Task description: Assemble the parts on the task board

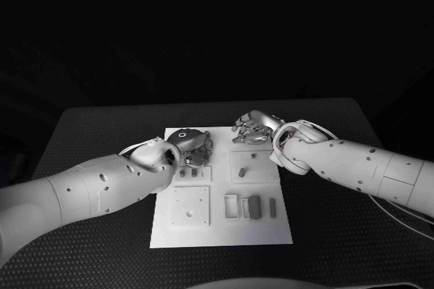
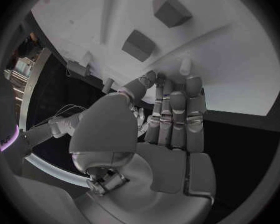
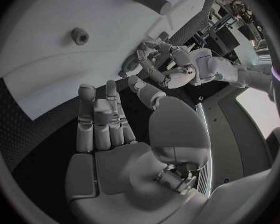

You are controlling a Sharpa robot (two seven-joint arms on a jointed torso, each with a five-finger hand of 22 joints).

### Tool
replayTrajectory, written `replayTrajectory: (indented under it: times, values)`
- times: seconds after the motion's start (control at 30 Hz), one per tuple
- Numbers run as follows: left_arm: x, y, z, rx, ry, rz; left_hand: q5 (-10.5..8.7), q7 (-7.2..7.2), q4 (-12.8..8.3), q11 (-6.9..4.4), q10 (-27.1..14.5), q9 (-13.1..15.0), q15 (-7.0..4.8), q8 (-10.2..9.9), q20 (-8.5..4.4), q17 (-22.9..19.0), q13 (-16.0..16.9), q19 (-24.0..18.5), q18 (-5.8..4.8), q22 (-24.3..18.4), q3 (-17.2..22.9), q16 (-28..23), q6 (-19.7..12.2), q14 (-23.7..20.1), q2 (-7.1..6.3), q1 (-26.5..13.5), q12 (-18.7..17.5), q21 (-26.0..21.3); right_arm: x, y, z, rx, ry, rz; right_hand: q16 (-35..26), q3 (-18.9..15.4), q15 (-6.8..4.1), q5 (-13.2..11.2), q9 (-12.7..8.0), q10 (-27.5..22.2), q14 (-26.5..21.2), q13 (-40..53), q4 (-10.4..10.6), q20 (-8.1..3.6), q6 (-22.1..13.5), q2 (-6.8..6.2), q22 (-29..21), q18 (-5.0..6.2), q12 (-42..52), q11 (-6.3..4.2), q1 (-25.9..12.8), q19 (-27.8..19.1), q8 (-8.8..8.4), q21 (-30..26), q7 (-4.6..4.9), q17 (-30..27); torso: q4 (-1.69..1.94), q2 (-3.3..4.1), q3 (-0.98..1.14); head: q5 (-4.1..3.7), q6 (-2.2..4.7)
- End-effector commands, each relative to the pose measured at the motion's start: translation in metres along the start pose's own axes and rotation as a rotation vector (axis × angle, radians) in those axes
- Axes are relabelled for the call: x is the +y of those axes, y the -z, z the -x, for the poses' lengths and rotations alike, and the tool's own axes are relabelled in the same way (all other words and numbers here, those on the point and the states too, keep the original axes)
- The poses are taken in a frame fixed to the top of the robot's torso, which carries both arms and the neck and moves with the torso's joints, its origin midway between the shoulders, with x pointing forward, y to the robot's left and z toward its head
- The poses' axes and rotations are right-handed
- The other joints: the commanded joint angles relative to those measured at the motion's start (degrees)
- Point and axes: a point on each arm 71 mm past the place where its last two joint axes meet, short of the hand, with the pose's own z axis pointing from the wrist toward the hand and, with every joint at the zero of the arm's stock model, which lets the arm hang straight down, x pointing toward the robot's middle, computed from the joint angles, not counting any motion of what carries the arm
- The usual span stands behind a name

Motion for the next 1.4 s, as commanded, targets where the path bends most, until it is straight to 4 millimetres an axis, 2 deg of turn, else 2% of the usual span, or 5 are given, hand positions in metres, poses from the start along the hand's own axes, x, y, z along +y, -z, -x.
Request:
replayTrajectory:
  times: [0.03, 0.8, 1.0, 1.33, 1.4]
  values:
    - [0.0004, 0.0004, -0.0059, 0.048, -0.015, 0.01, 0.38, 0.01, 0.2, -0.08, 0.38, -0.06, 0.07, 0.39, 0.0, 0.09, 0.15, 0.51, 5.28, 1.36, 0.29, 0.32, 0.58, 0.53, 0.56, 0.0, 0.32, 0.29, 0.0011, -0.0001, -0.0009, 0.006, 0.001, 0.009, -0.17, 0.0, 0.06, 0.07, -0.05, 0.03, -0.29, 0.07, -0.24, -0.42, 0.02, 0.31, 1.15, 3.37, 0.18, 0.3, -0.24, -0.13, 0.38, -0.16, 0.5, -0.05, 0.02, -0.01, -0.02, -0.04, -0.04]
    - [0.0009, 0.001, -0.0103, 0.076, -0.024, 0.011, 1.4, -0.4, -0.46, -0.84, 2.05, -0.03, -0.69, 0.72, -0.62, -0.23, 1.55, 1.6, 5.33, 1.31, 1.04, 0.74, 1.69, 2.21, 1.65, 0.58, 0.53, 1.38, 0.0008, 0.0001, -0.0006, 0.005, 0.001, 0.01, -0.18, 0.0, 0.05, 0.07, -0.06, 0.05, -0.31, 0.08, -0.23, -0.41, 0.04, 0.32, 1.15, 3.37, 0.19, 0.3, -0.28, -0.15, 0.4, -0.17, 0.49, -0.05, 0.01, -0.01, 0.05, -0.22, -0.37]
    - [0.0018, 0.0026, -0.0076, 0.038, -0.02, 0.003, 1.55, -0.58, -0.76, -1.45, 3.57, 0.01, -1.28, 0.85, -1.06, -0.42, 2.15, 2.33, 5.3, 1.27, 1.4, 0.86, 2.19, 3.26, 1.83, 0.79, 0.79, 1.92, 0.0005, 0.0001, -0.0004, 0.004, 0.001, 0.01, -0.18, 0.0, 0.05, 0.07, -0.06, 0.06, -0.31, 0.08, -0.22, -0.41, 0.06, 0.33, 1.15, 3.37, 0.2, 0.29, -0.3, -0.16, 0.42, -0.17, 0.48, -0.05, 0.0, -0.01, 0.02, -0.14, -0.28]
    - [0.003, 0.0075, -0.0043, 0.014, 0.007, 0.0, 1.53, -0.62, -0.74, -1.49, 3.6, 0.02, -1.34, 0.88, -1.13, -0.54, 2.2, 2.38, 5.23, 1.21, 1.55, 0.73, 2.31, 3.39, 1.84, 0.74, 0.63, 1.92, 0.0006, 0.0004, -0.0002, 0.002, 0.0, 0.011, -0.18, 0.01, 0.04, 0.07, -0.05, 0.08, -0.3, 0.09, -0.22, -0.41, 0.1, 0.35, 1.15, 3.37, 0.21, 0.28, -0.31, -0.16, 0.45, -0.17, 0.47, -0.05, 0.04, -0.04, -0.01, -0.32, -0.31]
    - [0.0037, 0.0079, -0.0038, 0.01, 0.01, 0.002, 1.52, -0.61, -0.71, -1.48, 3.56, 0.01, -1.33, 0.86, -1.15, -0.57, 2.2, 2.39, 5.21, 1.2, 1.58, 0.7, 2.29, 3.43, 1.84, 0.69, 0.56, 1.91, 0.0007, 0.0003, -0.0002, 0.003, 0.0, 0.012, -0.18, 0.01, 0.04, 0.07, -0.05, 0.08, -0.3, 0.09, -0.22, -0.41, 0.1, 0.36, 1.15, 3.37, 0.21, 0.28, -0.31, -0.16, 0.45, -0.17, 0.47, -0.05, 0.06, -0.03, -0.01, -0.38, -0.09]
